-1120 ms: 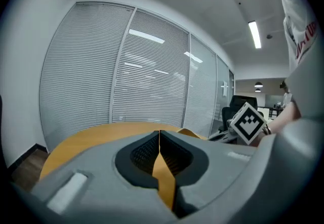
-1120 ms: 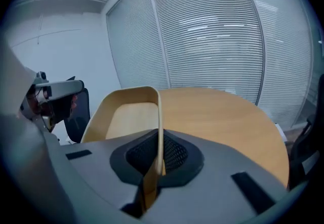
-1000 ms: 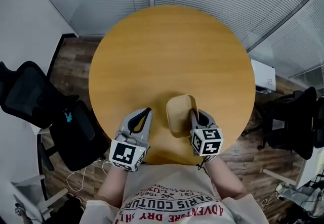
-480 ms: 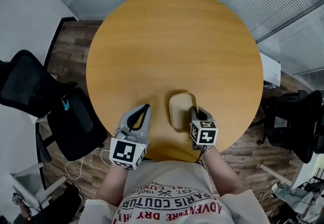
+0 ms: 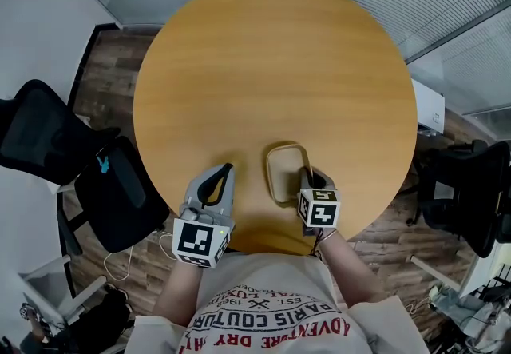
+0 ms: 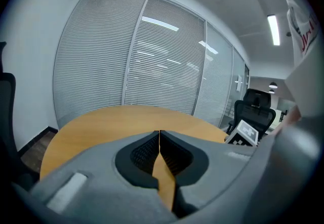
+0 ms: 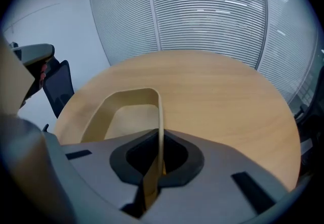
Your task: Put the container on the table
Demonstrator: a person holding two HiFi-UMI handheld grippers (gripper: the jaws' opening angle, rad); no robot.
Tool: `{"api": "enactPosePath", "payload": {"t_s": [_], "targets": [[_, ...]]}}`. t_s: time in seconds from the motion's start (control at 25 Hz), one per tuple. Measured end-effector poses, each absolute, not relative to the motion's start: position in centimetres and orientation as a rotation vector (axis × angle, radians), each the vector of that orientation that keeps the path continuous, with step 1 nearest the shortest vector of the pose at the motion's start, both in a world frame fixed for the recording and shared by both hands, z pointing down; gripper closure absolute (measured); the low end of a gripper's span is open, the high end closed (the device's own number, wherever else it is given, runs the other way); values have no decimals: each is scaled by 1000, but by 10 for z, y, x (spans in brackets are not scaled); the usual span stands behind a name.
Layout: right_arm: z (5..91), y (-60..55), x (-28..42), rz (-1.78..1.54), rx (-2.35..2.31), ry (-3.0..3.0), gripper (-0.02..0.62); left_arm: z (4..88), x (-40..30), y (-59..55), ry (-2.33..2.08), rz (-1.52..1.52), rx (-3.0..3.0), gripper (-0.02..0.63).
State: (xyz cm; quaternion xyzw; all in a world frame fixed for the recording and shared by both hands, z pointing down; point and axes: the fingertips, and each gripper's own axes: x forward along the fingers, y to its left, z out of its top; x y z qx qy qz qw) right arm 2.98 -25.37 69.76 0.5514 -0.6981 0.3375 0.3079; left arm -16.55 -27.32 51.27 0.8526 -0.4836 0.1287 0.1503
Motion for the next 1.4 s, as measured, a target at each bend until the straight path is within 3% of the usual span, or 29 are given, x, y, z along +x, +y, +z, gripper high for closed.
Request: {"api": "enactPosePath", "payload": {"t_s": [0.12,0.2,0.36,0.6,1.4], "targets": [[687,-254,33,902,1510,-1843,572,513,-164,-271,-1380,385,2447,594],[677,-257,34,892,1534,-1852,519,514,-164,-271,-1378,394,2438,594],[653,-258,35,860,1549,-1887,512,507,-157,-266,-1382,377,2432,594],[594,-257,36,754,1576,-2004,583,484,-146,-249,-1379,344,2465,594],[387,-214,35,169,1625,-2557,586,372,-114,-203,-1471,226,2653,594]]}}
